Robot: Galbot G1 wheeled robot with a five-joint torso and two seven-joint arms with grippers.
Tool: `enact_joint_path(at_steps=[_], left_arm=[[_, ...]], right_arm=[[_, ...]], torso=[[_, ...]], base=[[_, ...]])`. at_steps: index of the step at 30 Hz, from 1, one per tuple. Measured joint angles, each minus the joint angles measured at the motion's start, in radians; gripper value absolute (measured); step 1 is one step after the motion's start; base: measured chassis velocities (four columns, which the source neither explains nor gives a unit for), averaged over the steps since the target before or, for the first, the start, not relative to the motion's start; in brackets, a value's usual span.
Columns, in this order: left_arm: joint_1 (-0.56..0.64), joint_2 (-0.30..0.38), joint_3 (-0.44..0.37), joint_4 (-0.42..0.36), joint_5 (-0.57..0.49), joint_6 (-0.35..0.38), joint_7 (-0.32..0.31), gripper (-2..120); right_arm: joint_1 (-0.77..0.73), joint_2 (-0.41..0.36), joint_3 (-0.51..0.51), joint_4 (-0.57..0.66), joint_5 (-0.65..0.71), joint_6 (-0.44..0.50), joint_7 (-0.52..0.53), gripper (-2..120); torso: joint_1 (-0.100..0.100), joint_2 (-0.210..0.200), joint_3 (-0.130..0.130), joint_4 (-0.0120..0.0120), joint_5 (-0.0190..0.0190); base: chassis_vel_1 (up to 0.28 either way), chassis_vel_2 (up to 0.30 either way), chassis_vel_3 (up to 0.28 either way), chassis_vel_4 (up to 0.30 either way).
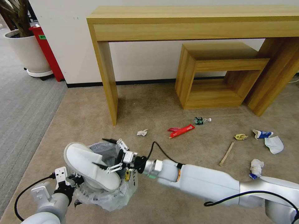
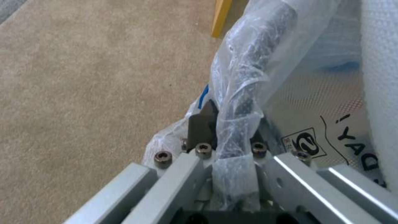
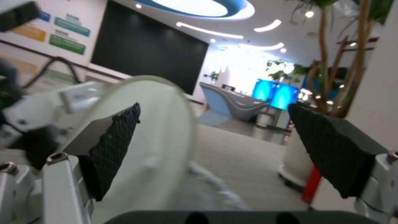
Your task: Pick up the trash bin and place the garbage on the floor into it.
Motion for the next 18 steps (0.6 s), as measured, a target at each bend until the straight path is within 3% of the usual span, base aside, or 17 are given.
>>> enact_joint_path(at_steps=[4, 10, 13, 18], left_arm=[[0.010, 0.011, -0.010, -0.002, -0.005, 0.002, -0.002, 0], [0.012, 0.022, -0.013, 0.019, -0.005, 0.001, -0.002, 0], [-0.011, 0.029, 0.004, 0.055, -0.002, 0.001, -0.003, 0], [-0.025, 0.031, 0.016, 0.078, 0.004, -0.001, -0.002, 0]], right_arm=[[-0.006, -0.047, 0.059, 0.034, 0.017, -0.023, 0.016, 92], [-0.085, -0.139, 0.183, 0.150, 0.108, -0.151, 0.164, 99], [-0.199, -0.259, 0.287, 0.271, 0.206, -0.308, 0.320, 100], [-0.307, -0.351, 0.387, 0.345, 0.288, -0.421, 0.443, 100]], torso=[[0.000, 0.000, 0.000, 0.0000, 0.0000], [0.000, 0.000, 0.000, 0.0001, 0.0001], [0.000, 0.000, 0.000, -0.0001, -0.0001], [0.000, 0.000, 0.000, -0.0005, -0.0001]], base=[[0.000, 0.000, 0.000, 0.000], [0.000, 0.000, 0.000, 0.000], [0.000, 0.000, 0.000, 0.000], [0.000, 0.000, 0.000, 0.000]])
